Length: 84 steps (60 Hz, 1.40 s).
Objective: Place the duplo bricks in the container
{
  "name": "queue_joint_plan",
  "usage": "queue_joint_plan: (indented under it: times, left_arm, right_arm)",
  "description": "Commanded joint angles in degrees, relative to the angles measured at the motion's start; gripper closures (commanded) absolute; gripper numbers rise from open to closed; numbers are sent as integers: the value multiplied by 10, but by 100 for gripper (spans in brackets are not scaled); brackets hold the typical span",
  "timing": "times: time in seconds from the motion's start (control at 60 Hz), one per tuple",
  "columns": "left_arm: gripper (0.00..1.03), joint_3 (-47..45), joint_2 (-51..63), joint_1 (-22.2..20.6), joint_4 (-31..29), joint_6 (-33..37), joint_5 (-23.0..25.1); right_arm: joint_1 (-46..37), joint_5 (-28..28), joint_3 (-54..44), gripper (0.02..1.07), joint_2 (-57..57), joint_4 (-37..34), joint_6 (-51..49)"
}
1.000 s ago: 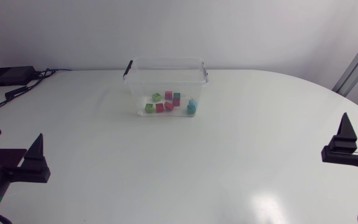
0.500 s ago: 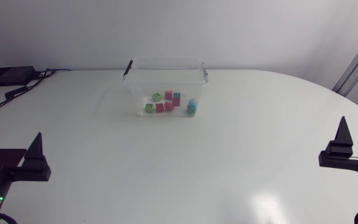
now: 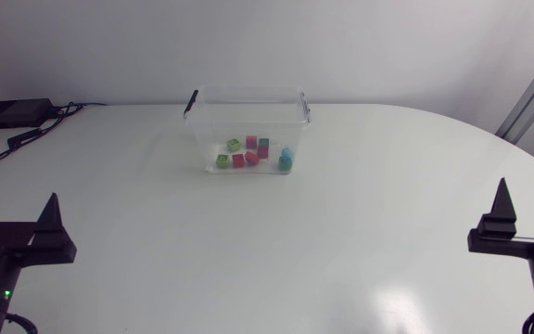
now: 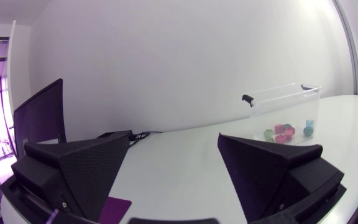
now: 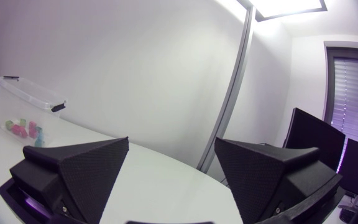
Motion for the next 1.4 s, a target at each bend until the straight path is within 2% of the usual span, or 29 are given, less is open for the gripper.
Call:
queue_joint_plan:
  times: [0.0,0.083,0.3,0.517,0.8,1.383]
  left_arm:
    - [4,-25,-9,-8,34,-12,-6]
    - [4,-25,-9,-29,44,-11,-6]
    - [4,-25,-9,-25,48,-19,-2]
    - [4,-25,-9,-17,48,-27,-2]
    - [4,-25,-9,-17,53,-34,-1]
    - [4,-25,-3,28,2,-103,120]
  right_arm:
    - [11,4,-15,7,-4,4,9]
    - [22,4,-18,7,-5,6,18]
    - [59,4,-34,7,-5,1,-3]
    - [53,31,-30,7,-4,5,30]
    - [45,-33,-48,7,5,64,25]
    - [-62,-201,-46,7,1,-30,163]
